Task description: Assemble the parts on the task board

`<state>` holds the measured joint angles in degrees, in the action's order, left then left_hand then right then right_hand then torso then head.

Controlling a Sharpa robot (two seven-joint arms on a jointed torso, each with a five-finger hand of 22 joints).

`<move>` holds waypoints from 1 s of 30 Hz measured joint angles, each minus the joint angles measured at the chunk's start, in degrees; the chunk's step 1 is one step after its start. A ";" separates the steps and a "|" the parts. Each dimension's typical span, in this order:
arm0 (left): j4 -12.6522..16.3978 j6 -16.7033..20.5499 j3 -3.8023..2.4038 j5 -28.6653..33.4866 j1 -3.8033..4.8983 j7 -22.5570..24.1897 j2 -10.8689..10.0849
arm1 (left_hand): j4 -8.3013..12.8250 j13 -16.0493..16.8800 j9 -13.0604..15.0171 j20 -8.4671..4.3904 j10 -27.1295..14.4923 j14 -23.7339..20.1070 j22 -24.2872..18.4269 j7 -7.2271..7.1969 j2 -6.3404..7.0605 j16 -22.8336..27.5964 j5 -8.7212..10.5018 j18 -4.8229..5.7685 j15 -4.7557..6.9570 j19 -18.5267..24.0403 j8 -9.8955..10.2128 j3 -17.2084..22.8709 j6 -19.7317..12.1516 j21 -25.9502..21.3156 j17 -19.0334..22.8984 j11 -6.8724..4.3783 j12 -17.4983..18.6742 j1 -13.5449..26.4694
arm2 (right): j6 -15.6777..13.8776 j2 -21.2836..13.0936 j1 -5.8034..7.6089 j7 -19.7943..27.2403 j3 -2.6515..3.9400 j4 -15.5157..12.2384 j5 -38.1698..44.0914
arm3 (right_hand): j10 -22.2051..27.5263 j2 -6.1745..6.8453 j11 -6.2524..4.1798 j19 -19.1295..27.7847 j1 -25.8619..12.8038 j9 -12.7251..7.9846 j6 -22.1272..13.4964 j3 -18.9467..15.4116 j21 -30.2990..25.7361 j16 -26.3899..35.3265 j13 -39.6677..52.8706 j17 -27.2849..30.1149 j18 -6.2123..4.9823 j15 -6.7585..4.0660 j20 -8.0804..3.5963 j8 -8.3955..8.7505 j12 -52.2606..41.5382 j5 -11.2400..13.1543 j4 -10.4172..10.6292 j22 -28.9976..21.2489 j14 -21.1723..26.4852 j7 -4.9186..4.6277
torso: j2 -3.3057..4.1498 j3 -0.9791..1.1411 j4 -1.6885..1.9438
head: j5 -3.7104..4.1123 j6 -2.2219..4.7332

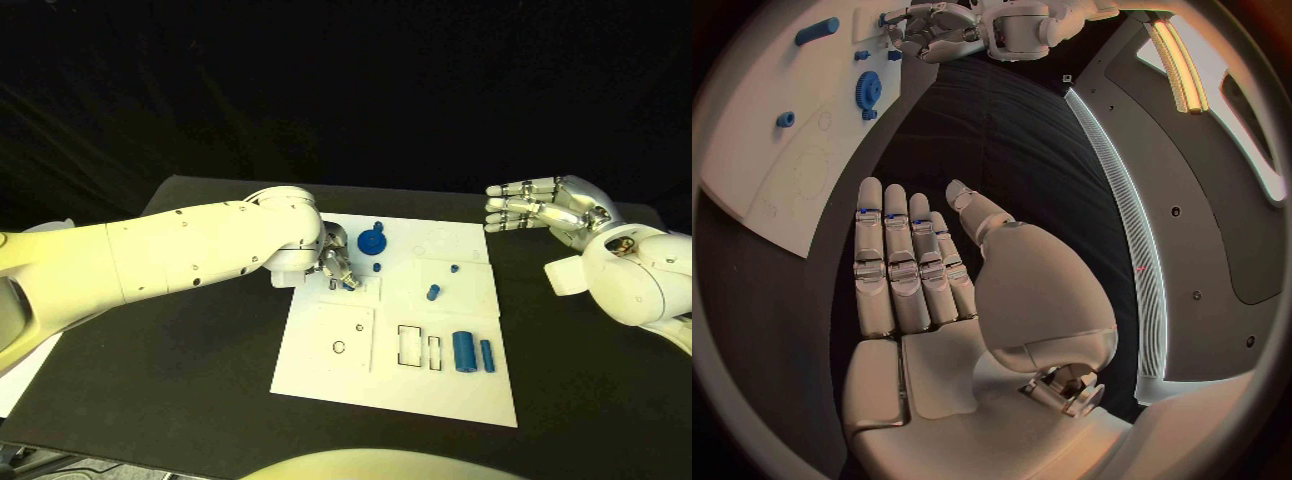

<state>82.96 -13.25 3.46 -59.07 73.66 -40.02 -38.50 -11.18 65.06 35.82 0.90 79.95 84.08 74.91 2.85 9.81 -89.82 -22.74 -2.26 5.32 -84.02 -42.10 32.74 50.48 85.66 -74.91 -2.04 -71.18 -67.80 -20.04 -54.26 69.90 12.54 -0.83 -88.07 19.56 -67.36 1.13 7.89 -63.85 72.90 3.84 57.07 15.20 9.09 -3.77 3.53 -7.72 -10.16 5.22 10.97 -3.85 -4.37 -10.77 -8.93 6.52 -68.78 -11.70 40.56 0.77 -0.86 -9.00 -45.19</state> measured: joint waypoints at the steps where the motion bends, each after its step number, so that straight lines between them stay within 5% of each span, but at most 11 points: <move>1: -0.15 -0.08 0.00 0.00 0.00 -0.01 0.12 | 0.00 0.04 0.10 0.00 0.00 0.00 0.00 0.00 0.00 0.00 0.00 0.00 0.00 0.00 -0.02 0.00 0.01 0.00 0.00 0.00 0.00 0.00 | 0.00 0.00 0.00 0.00 0.00 -0.01 0.01 | 0.00 0.00 0.00 0.00 0.00 0.00 0.00 0.00 0.00 0.00 0.00 0.00 0.00 0.00 0.00 0.00 0.00 0.00 0.00 0.00 0.00 0.00 | 0.00 0.00 0.00 | 0.01 -0.02; 30: -3.57 -4.63 -0.16 1.32 0.47 -0.24 2.34 | 3.13 2.35 -0.29 0.00 0.74 0.00 -0.01 -0.01 -4.81 0.00 -0.09 0.00 0.00 0.00 0.10 3.09 0.41 0.21 0.00 -0.53 -1.60 8.51 | 0.30 -0.01 -0.01 0.07 0.00 -0.37 0.33 | 0.21 0.40 0.21 -0.20 0.40 0.00 -0.17 0.63 -0.90 0.00 0.00 0.90 0.00 0.00 0.21 0.00 0.00 -0.78 -0.63 -0.73 0.00 -0.17 | -0.02 0.01 0.01 | 0.09 -0.38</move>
<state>79.39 -17.89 3.30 -57.75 74.13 -40.26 -36.15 -8.05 67.40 35.53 0.90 80.69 84.08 74.91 2.84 5.01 -89.82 -22.83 -2.26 5.32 -84.02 -42.00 35.83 50.89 85.87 -74.90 -2.58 -72.78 -59.29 -19.74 -54.27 69.89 12.61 -0.84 -88.44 19.89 -67.15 1.52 8.10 -64.06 73.30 3.84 56.90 15.83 8.19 -3.77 3.53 -6.81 -10.17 5.21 11.18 -3.85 -4.37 -11.55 -9.57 5.79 -68.78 -11.87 40.54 0.77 -0.85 -8.91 -45.57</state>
